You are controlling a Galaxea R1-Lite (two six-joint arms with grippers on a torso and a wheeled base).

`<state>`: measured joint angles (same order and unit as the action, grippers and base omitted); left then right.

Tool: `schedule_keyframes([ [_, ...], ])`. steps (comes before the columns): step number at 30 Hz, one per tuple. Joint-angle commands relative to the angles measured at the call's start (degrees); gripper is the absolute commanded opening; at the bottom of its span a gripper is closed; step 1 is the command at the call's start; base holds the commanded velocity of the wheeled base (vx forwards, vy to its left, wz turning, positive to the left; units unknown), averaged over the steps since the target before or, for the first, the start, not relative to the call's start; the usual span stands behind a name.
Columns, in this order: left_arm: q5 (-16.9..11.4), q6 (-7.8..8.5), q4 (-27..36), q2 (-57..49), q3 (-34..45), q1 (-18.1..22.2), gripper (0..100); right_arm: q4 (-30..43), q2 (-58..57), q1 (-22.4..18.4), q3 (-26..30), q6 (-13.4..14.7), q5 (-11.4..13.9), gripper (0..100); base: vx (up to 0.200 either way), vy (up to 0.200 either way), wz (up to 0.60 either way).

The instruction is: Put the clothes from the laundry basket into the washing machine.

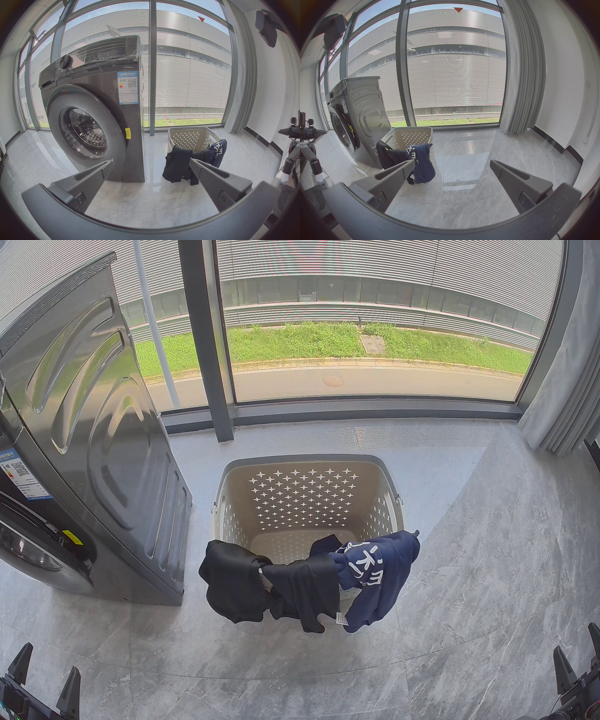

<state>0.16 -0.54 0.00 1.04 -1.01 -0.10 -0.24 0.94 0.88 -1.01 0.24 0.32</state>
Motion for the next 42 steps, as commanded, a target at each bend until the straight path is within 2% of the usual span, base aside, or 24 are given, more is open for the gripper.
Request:
schedule_keyframes([
  [1, 0.02, 0.01, 0.00, -0.77, 1.01, 0.01, 100, -0.02, -0.94, 0.00, 1.01, 0.02, 0.03, 100, 0.000, 0.000, 0.00],
  [7, 0.02, -0.08, 0.00, -0.77, 1.01, 0.01, 100, -0.02, -0.94, 0.00, 1.01, 0.02, 0.03, 100, 0.000, 0.000, 0.00],
  [13, 0.02, -0.08, -0.09, -0.77, 1.01, 0.01, 100, -0.02, -0.94, 0.00, 1.01, 0.02, 0.03, 100, 0.200, 0.000, 0.00],
  [22, -0.07, 0.01, 0.00, -0.77, 1.01, 0.01, 100, -0.02, -0.94, 0.00, 1.01, 0.02, -0.05, 100, 0.000, 0.000, 0.00],
  [28, -0.07, 0.01, 0.00, -0.77, 1.01, 0.01, 100, -0.02, -0.94, 0.00, 1.01, 0.02, 0.03, 100, 0.000, -0.200, 0.00],
  [40, -0.07, 0.01, 0.00, -0.77, 1.01, 0.01, 100, -0.02, -0.94, 0.00, 1.01, 0.02, 0.03, 100, 0.000, 0.000, 0.00],
  [42, -0.07, 0.01, 0.00, -0.77, 1.01, 0.01, 100, -0.02, -0.94, 0.00, 1.01, 0.02, 0.03, 100, 0.200, 0.000, 0.00],
])
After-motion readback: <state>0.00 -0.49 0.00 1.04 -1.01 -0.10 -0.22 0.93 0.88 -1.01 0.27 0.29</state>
